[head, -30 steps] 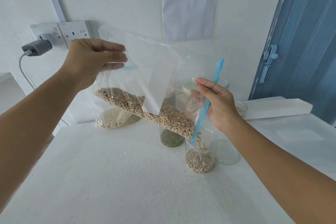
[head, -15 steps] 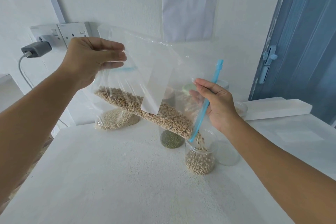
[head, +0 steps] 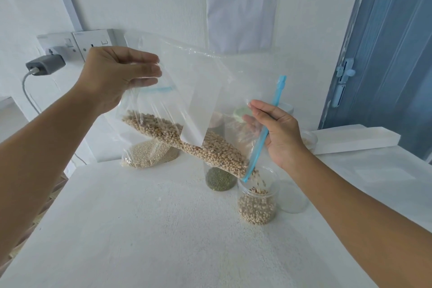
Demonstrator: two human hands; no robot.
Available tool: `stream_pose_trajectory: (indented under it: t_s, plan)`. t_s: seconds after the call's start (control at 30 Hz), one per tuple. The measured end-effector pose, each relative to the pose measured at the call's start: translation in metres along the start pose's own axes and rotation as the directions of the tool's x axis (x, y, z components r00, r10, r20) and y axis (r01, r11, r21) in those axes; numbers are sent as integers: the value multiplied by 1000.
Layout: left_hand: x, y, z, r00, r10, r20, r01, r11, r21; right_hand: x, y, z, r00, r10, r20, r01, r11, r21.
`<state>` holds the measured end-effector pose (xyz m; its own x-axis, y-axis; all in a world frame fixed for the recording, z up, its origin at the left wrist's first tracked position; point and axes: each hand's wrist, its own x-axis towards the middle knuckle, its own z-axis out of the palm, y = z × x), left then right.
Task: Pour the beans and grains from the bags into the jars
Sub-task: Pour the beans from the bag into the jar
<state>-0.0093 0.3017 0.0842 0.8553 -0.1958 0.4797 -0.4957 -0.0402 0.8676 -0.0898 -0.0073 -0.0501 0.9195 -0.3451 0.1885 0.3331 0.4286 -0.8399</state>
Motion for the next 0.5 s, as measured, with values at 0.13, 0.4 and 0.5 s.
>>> stream_pose_trajectory:
  t_s: [0.13, 0.4, 0.5]
  plan:
    - [0, 1, 0, 1000, -1, 0, 1, 1000, -2, 0, -2, 1, 1000, -6, 5, 6, 1000, -2]
    - [1, 4, -1, 1000, 3, 1, -3, 1000, -10, 0, -2, 3, 1000, 3, 8, -3, 1000, 14]
    - [0, 3, -1, 1000, 6, 1, -5, 1000, -11, 0, -2, 3, 1000, -4, 5, 4, 1000, 8]
